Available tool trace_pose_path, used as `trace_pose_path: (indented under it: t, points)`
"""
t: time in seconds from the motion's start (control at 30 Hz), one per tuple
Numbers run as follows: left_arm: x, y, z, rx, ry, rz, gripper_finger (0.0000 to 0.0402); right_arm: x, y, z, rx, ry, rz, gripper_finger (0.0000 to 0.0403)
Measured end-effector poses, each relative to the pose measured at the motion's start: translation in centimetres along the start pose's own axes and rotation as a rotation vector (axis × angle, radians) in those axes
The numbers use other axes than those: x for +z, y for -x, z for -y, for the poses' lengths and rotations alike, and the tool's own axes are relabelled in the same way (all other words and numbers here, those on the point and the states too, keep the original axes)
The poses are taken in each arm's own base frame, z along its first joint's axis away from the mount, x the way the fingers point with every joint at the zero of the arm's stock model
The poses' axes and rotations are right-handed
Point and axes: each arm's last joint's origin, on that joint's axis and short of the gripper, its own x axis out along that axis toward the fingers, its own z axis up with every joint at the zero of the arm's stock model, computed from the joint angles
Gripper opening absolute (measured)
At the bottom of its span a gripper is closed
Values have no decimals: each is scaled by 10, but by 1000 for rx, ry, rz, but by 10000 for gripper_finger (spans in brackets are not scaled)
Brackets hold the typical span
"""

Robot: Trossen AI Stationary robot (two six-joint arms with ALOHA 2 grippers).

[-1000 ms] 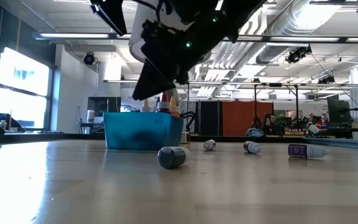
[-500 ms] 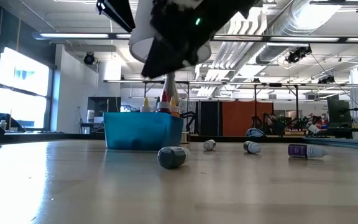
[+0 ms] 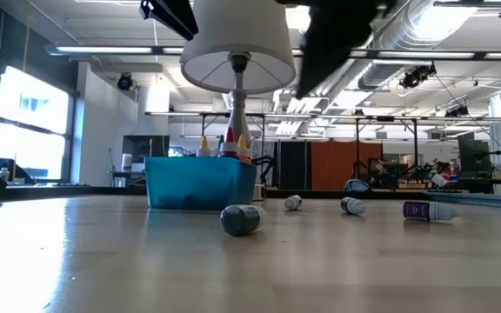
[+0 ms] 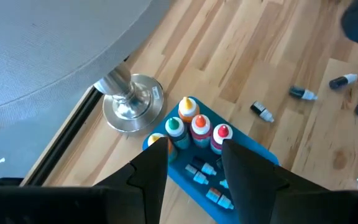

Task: Pick & Place food coloring
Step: Put the small violet food coloring bottle into the blue bin

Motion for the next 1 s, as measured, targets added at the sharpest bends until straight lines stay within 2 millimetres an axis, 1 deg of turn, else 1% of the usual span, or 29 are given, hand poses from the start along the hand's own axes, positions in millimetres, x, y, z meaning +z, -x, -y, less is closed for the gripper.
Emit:
trace_pose_path:
  t: [0.13, 0.3, 0.53, 0.63, 0.73, 0.8, 0.87, 0.93, 1.0]
  points:
    - [0, 0, 0, 0, 0, 0, 147, -20, 7, -12, 1, 58, -157, 138]
    - [0, 0, 0, 0, 0, 1, 147, -31, 12, -20, -67, 18, -215, 138]
    - [0, 0, 0, 0, 0, 1, 147, -26, 12, -25, -21, 110, -159, 138]
    - [0, 0, 0, 0, 0, 1, 147, -22, 11, -25, -8, 214, -123, 138]
    - [0, 0, 0, 0, 0, 1, 147, -12, 9, -24, -20, 319, -31, 138]
    - [0, 0, 0, 0, 0, 1, 147, -5, 8, -22, -19, 293, 34, 138]
    - [0, 0, 0, 0, 0, 1, 147, 1, 7, -19, 19, 164, 71, 138]
    - [0, 0, 0, 0, 0, 1, 147, 1, 5, -15, 52, 52, 52, 138]
    - [0, 0, 0, 0, 0, 1, 147, -2, 5, -13, 42, 3, 10, 138]
